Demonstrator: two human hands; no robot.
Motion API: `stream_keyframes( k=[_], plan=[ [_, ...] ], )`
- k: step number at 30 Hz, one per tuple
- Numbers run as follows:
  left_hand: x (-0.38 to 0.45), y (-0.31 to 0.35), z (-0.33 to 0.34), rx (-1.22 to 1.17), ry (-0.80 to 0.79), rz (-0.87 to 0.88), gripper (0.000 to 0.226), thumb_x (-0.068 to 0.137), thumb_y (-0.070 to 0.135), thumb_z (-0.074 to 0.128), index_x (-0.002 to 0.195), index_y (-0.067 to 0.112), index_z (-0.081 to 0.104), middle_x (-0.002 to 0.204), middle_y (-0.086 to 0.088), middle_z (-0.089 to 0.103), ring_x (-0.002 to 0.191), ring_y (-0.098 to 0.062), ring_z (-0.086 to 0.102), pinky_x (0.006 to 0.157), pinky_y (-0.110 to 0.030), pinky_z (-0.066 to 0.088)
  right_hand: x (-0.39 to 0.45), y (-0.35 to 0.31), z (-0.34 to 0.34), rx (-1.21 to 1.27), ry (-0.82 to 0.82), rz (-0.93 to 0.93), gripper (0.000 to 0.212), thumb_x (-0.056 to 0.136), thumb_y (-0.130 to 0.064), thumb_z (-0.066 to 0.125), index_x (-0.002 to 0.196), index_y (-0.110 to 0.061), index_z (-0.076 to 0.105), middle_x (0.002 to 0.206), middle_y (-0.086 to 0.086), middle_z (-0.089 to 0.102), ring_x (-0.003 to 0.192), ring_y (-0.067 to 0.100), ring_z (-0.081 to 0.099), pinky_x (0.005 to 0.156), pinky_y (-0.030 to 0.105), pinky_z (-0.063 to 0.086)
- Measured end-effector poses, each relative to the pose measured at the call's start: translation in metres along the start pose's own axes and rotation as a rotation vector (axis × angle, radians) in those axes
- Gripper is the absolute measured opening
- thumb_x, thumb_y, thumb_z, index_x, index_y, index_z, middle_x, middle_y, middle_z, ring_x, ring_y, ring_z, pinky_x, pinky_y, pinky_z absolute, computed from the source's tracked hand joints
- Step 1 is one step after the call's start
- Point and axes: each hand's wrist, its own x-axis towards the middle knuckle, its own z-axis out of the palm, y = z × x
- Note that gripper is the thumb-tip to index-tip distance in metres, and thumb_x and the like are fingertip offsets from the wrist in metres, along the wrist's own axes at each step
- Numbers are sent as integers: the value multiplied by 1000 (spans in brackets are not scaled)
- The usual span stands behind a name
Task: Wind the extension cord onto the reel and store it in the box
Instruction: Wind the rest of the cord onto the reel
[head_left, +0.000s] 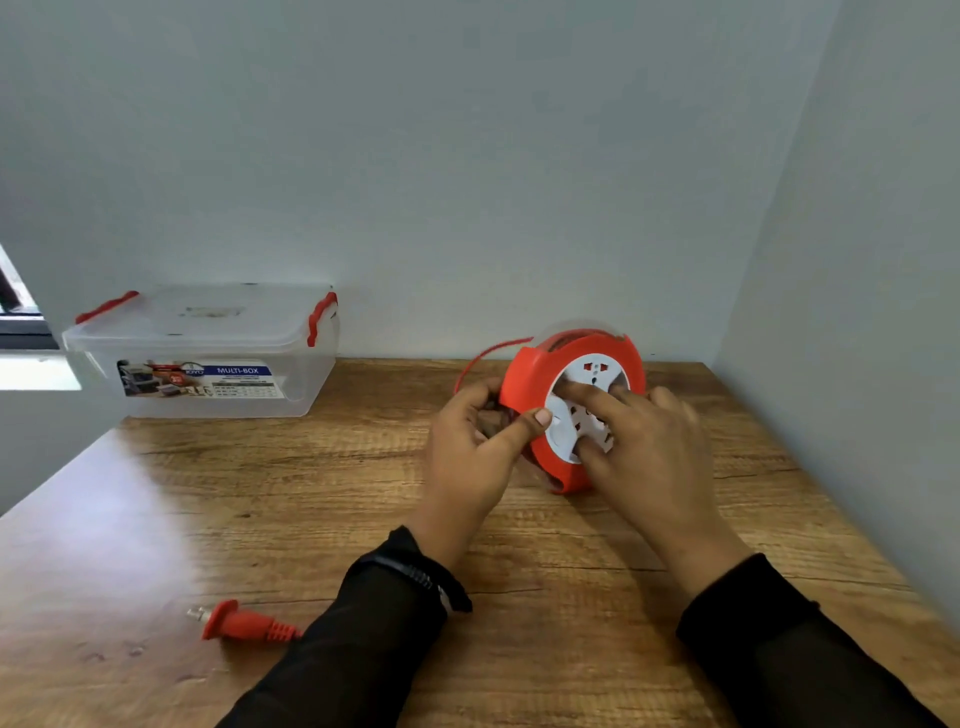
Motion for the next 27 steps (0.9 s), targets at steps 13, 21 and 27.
stream_keyframes(
  k=[13,21,27],
  plan=[
    [-12,-9,23,-83,-26,-28,34,64,8,75,89,18,55,80,-3,68,72,-18,65,64,-29,56,0,-2,1,643,-7,446,61,64,-28,77,119,-48,57,94,-13,64,92,13,63,77,32,52],
    [-16,-23,27,74,-38,27,37,65,19,80,86,29,52,94,-13,67,86,-27,69,68,-37,59,10,0,5,1289,-43,794,53,70,-2,76,118,-20,62,111,5,69,98,19,67,87,35,54],
    [-11,-8,19,-37,-25,-70,48,64,10,87,101,19,58,92,4,66,77,-5,68,66,-20,56,5,6,-4,711,-106,562,61,69,-32,77,126,-40,55,108,0,69,94,17,65,81,37,53]
  ],
)
